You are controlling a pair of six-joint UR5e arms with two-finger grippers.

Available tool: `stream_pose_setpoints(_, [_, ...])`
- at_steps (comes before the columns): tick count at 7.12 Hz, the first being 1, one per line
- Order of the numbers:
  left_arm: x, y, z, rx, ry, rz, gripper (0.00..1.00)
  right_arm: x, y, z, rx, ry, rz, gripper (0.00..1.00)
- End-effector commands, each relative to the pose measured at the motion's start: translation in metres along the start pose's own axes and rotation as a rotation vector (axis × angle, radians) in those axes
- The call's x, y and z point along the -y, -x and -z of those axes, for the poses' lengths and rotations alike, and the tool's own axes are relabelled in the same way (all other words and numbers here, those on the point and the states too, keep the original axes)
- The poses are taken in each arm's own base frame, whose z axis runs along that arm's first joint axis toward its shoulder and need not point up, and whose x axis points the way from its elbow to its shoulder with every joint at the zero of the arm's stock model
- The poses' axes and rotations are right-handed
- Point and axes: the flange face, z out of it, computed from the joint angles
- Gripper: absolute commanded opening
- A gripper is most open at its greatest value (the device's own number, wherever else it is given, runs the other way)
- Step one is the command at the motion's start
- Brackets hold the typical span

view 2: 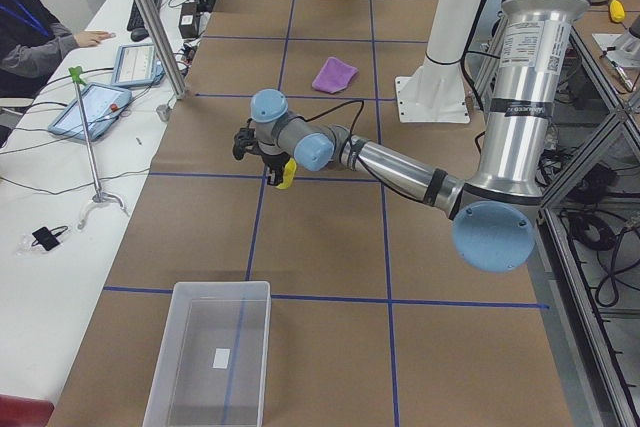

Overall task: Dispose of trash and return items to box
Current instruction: 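Carry the yellow cup into the clear bin while the right arm moves forward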

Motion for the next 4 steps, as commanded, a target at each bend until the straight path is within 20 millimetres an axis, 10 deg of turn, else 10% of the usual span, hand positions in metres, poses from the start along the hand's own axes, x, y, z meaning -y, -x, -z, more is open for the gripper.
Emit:
stream_pose_setpoints(1, [0.042, 0.113, 0.075, 0.086, 0.011, -0.058, 0.00, 0.004, 0.014, -0.004, 0.008, 0.004, 0.005, 1.00])
stream_pose_setpoints(4, [0.098, 0.280, 0.047, 0.123, 0.036, -0.094, 0.00, 0.013, 0.023, -0.016, -0.001, 0.012, 0.006, 1.00])
